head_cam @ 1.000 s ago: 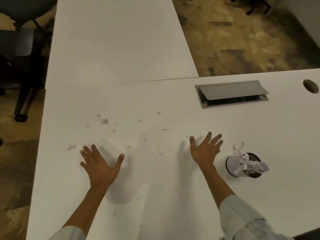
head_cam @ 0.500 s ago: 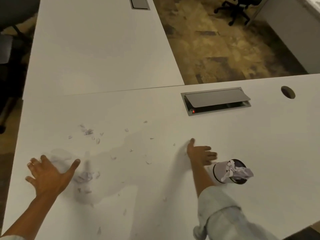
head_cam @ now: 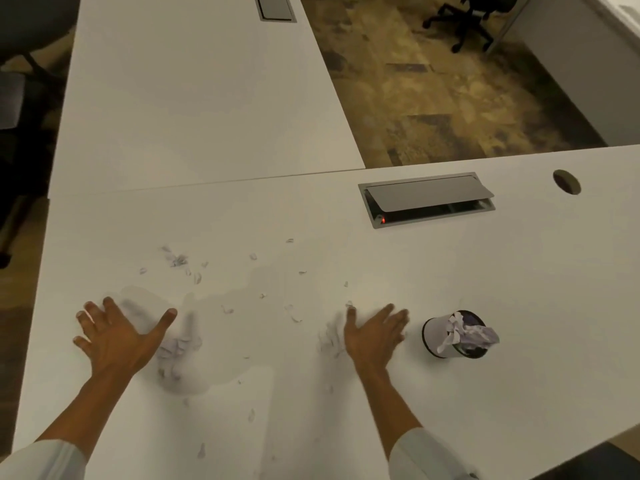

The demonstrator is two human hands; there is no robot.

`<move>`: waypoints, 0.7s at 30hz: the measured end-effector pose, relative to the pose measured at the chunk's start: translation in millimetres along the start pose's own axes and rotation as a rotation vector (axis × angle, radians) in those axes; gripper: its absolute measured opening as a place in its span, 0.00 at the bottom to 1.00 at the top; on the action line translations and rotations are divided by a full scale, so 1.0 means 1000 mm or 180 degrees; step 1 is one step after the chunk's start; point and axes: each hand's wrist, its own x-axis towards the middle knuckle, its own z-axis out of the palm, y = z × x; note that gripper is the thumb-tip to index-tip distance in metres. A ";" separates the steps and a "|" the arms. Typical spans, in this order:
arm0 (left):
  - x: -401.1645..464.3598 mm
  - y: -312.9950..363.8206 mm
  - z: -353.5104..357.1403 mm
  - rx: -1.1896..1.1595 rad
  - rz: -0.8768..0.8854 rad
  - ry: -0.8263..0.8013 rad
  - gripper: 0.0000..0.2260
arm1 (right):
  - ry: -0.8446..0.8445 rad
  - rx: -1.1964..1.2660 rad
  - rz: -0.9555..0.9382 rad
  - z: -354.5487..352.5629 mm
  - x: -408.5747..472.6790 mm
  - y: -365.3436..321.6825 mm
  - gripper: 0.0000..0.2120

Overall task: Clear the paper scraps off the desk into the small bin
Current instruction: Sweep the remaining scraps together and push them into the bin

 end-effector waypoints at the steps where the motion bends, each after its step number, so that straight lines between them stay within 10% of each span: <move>1: -0.001 -0.003 0.001 0.0011 -0.0043 -0.0028 0.64 | 0.0002 -0.0082 0.0139 -0.003 0.008 0.011 0.45; 7: -0.020 -0.007 0.017 -0.0078 -0.0086 -0.0068 0.60 | -0.0235 -0.0064 -0.0034 0.022 -0.018 0.001 0.44; 15: -0.031 0.010 0.027 0.0336 0.0427 0.0018 0.55 | -0.0819 -0.0283 -0.2037 0.063 -0.072 -0.043 0.45; 21: 0.013 -0.007 -0.001 0.0379 0.0228 0.0165 0.54 | -0.0316 -0.0602 -0.1667 0.033 0.036 -0.067 0.44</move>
